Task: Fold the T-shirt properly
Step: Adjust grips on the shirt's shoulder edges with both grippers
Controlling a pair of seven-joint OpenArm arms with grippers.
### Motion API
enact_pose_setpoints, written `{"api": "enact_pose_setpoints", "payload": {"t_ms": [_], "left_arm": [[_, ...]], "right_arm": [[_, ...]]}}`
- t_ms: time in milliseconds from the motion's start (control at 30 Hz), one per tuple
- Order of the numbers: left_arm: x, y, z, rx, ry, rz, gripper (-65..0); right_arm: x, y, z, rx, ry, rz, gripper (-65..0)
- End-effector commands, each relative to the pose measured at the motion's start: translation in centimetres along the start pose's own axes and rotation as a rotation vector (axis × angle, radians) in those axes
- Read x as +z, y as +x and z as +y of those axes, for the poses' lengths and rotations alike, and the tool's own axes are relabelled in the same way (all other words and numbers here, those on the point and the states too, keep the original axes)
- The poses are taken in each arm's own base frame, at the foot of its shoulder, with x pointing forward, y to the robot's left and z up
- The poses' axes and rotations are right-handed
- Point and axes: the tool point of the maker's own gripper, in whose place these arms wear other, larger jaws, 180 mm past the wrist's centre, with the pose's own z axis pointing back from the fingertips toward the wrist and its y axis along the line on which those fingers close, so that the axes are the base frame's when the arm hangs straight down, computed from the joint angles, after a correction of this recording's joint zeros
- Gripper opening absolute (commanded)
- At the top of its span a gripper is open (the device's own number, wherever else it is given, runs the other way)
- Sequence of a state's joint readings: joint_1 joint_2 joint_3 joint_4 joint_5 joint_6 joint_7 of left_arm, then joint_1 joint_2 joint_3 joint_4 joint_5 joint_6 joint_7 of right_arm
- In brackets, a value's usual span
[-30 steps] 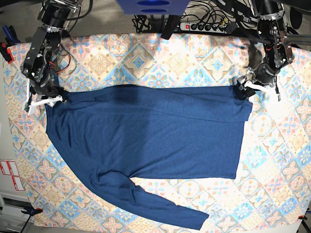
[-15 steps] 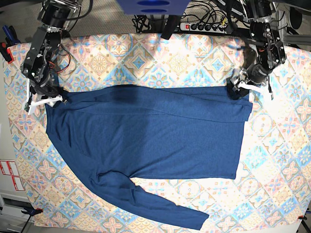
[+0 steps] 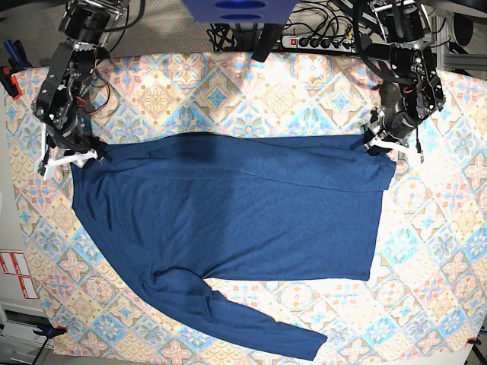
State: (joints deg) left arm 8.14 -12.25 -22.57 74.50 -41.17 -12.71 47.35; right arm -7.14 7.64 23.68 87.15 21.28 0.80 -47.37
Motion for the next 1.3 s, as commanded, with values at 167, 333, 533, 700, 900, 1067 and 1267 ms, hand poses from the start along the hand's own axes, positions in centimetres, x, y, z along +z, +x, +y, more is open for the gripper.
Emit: {"api": "enact_pose_setpoints", "payload": {"t_ms": [167, 333, 533, 700, 900, 1067, 1267], "left_arm": [[0.3, 1.1, -0.2, -0.008, -0.009, -0.027, -65.0], [0.3, 1.1, -0.2, -0.008, -0.009, -0.027, -65.0], [0.3, 1.1, -0.2, -0.008, -0.009, -0.027, -65.0], [0.3, 1.1, -0.2, -0.008, -0.009, -0.027, -65.0], [0.3, 1.1, -0.2, -0.008, -0.009, -0.027, -65.0], [0.3, 1.1, -0.2, -0.008, -0.009, -0.027, -65.0], [0.5, 0.9, 0.2, -0.012, -0.003, -0.021, -65.0]], "right_arm": [[0.5, 1.7, -1.2, -0.024, -0.018, -0.054, -37.1], [0.2, 1.1, -2.3, -0.067, -0.038, 0.002, -33.4], [-1.0, 0.1, -3.4, -0.161, -0.054, 0.082, -29.4], [-2.2, -0.6, -2.4, -0.228, -0.008, 0.112, -29.4], [-4.0, -2.1, -0.9, -0.326, 0.047, 0.164, -29.4], [-5.0, -2.3, -0.2, -0.35, 0.059, 0.177, -29.8], [-4.9, -1.8, -0.1, -0.342, 0.083, 0.16, -54.3]]}}
